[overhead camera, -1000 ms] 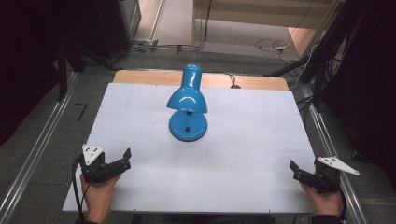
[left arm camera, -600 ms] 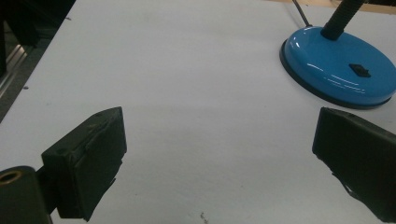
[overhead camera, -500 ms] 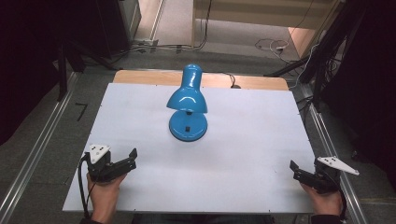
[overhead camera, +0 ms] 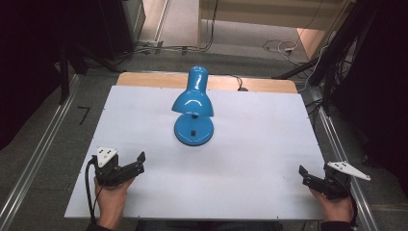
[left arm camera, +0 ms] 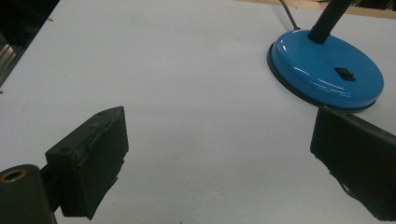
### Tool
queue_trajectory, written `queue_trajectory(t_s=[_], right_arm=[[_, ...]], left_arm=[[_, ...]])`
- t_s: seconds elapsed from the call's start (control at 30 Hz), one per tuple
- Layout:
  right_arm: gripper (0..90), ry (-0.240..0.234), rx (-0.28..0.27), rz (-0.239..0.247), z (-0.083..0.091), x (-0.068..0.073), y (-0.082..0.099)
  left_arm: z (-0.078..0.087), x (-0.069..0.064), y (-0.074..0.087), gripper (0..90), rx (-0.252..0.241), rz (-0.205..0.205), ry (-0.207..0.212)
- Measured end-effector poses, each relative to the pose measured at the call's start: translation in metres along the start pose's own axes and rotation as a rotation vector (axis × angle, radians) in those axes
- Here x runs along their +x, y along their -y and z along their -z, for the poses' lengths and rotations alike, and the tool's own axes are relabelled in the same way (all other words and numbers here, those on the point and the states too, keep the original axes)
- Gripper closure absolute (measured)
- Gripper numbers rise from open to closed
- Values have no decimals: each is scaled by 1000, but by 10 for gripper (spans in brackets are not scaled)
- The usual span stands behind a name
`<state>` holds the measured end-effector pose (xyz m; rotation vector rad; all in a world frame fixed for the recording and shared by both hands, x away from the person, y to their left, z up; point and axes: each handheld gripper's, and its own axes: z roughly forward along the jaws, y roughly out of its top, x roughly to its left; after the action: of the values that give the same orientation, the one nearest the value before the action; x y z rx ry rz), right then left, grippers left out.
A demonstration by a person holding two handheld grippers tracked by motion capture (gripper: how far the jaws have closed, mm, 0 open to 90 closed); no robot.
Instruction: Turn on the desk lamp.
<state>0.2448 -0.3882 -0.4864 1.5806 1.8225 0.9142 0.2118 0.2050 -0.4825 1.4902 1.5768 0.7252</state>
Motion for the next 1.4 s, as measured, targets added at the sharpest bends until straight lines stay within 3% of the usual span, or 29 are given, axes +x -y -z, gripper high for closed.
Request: queue_trajectory(t_s=[0.53,1.4], right_arm=[[66,2,5,-5,-1,-1,0],[66,1,10,-7,-2,-2,1]], left_arm=[[-5,-6,-2,58,3,-9,10],[-20,-29,-8,66,10,-26,53]])
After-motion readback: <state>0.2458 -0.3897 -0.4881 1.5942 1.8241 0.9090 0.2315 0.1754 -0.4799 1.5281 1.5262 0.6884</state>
